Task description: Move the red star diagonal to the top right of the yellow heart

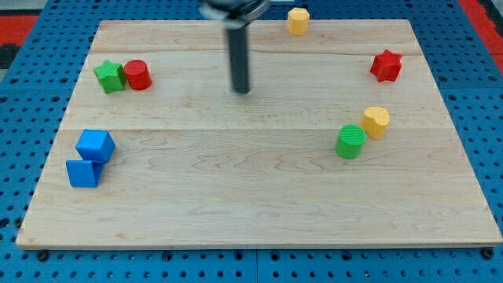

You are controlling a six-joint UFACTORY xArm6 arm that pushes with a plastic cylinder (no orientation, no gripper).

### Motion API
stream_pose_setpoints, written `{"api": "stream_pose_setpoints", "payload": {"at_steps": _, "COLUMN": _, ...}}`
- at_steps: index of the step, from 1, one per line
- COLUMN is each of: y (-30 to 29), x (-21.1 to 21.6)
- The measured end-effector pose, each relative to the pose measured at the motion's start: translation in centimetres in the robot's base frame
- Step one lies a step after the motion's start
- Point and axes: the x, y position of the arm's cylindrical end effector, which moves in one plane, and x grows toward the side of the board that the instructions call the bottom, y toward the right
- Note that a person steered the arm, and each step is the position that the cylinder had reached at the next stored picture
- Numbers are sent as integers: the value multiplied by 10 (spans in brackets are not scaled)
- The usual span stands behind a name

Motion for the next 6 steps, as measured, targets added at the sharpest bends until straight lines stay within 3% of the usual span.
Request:
{"api": "stream_pose_setpoints", "payload": {"at_steps": 1, "y": -24, "x": -66}}
{"api": "stream_pose_setpoints", "payload": {"at_steps": 2, "y": -109, "x": -17}}
{"api": "stream_pose_setpoints", "payload": {"at_steps": 3, "y": -6, "x": 103}}
{"api": "stream_pose_setpoints", "payload": {"at_steps": 5, "y": 188, "x": 7}}
{"api": "stream_pose_setpoints", "payload": {"at_steps": 6, "y": 292, "x": 121}}
